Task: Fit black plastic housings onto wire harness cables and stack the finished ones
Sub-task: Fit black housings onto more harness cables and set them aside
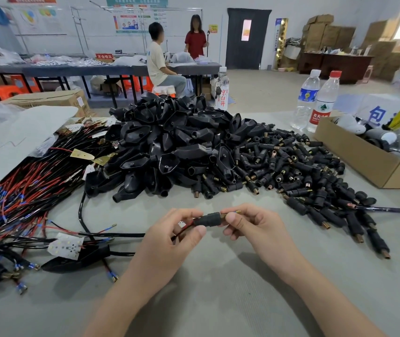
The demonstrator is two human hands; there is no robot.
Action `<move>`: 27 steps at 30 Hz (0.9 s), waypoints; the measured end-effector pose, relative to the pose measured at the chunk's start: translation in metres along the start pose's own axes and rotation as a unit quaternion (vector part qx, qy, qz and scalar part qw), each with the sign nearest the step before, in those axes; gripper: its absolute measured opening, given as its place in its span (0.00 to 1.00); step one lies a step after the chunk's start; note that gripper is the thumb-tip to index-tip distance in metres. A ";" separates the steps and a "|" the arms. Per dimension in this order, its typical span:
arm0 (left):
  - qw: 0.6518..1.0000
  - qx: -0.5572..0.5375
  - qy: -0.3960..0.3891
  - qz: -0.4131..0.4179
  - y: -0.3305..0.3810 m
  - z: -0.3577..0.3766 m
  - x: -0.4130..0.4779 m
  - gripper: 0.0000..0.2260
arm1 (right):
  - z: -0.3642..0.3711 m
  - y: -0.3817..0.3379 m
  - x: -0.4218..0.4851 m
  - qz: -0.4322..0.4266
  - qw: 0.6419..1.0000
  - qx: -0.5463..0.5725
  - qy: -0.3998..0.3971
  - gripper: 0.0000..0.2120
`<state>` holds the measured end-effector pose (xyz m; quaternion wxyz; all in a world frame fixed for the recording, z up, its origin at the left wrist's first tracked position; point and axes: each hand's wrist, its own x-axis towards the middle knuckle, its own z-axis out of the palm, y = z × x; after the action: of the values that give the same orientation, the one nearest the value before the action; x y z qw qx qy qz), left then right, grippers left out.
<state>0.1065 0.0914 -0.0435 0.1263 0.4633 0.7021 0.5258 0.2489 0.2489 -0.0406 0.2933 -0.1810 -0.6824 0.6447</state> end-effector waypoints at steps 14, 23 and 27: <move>0.985 0.162 -0.013 0.053 -0.002 -0.007 -0.003 0.13 | -0.012 -0.009 0.004 0.011 0.999 -0.006 0.046 0.07; 0.978 0.205 -0.015 0.038 0.003 -0.007 -0.005 0.07 | -0.018 -0.009 0.007 0.031 0.994 0.062 0.088 0.10; 0.981 0.190 0.020 0.044 0.006 -0.004 -0.006 0.04 | -0.020 -0.010 0.006 0.071 0.965 0.218 0.124 0.14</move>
<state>0.1102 0.0843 -0.0386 -0.0016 0.4987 0.7703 0.3974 0.2581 0.2675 -0.0292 0.3617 -0.2387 -0.4688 0.7697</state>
